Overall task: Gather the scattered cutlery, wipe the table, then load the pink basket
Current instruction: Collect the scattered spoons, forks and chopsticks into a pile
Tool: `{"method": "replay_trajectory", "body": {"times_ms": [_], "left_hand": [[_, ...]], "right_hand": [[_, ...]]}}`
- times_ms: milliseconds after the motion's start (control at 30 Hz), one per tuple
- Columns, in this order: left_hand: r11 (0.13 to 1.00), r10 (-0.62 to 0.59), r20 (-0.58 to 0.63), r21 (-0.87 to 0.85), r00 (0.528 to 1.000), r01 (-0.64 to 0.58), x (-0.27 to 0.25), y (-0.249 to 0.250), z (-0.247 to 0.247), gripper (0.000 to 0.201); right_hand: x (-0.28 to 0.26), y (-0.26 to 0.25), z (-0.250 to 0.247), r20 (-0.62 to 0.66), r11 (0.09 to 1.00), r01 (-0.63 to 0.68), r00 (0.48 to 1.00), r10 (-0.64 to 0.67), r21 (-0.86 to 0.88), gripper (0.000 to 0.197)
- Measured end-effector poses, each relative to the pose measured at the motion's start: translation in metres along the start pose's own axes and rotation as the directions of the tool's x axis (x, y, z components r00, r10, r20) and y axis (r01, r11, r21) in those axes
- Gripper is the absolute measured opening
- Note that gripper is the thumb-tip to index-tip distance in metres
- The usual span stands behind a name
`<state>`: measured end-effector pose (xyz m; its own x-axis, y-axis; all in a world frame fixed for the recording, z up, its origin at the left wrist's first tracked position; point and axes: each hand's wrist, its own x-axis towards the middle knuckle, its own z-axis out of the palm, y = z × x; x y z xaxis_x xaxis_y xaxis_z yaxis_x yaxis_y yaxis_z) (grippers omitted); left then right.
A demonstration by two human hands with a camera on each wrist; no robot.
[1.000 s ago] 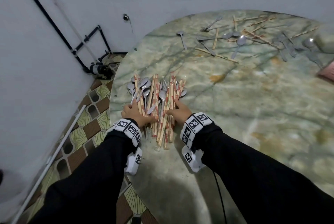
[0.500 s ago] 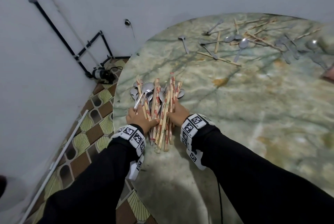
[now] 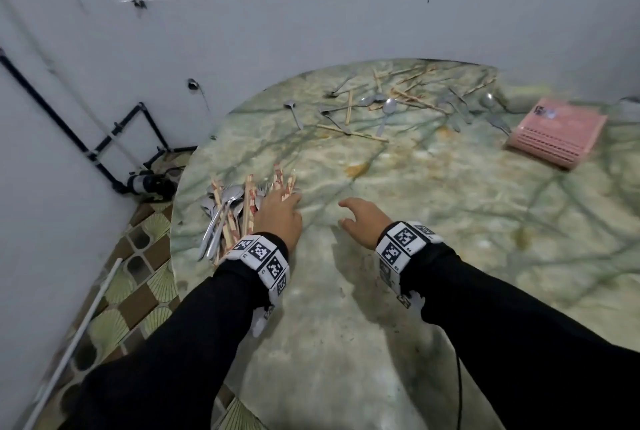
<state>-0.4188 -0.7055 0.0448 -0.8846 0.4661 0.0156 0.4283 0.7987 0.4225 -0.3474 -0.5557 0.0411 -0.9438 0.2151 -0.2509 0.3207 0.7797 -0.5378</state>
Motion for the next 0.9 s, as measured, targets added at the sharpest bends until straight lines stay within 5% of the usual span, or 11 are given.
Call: {"method": "replay_trajectory", "body": {"times_ms": [267,900], "left_hand": [[0.991,0.114,0.054,0.059,0.992,-0.117,-0.022,0.077,0.013,0.043],[1.0,0.008,0.125,-0.004,0.992,-0.007,-0.109,0.297,0.131,0.042]], "right_hand": [[-0.052,0.049,-0.049,0.008,0.988,0.003,1.0,-0.002,-0.156,0.049],[-0.19,0.248,-0.144,0.062,0.966,0.052,0.997,-0.037,-0.255,0.051]]}}
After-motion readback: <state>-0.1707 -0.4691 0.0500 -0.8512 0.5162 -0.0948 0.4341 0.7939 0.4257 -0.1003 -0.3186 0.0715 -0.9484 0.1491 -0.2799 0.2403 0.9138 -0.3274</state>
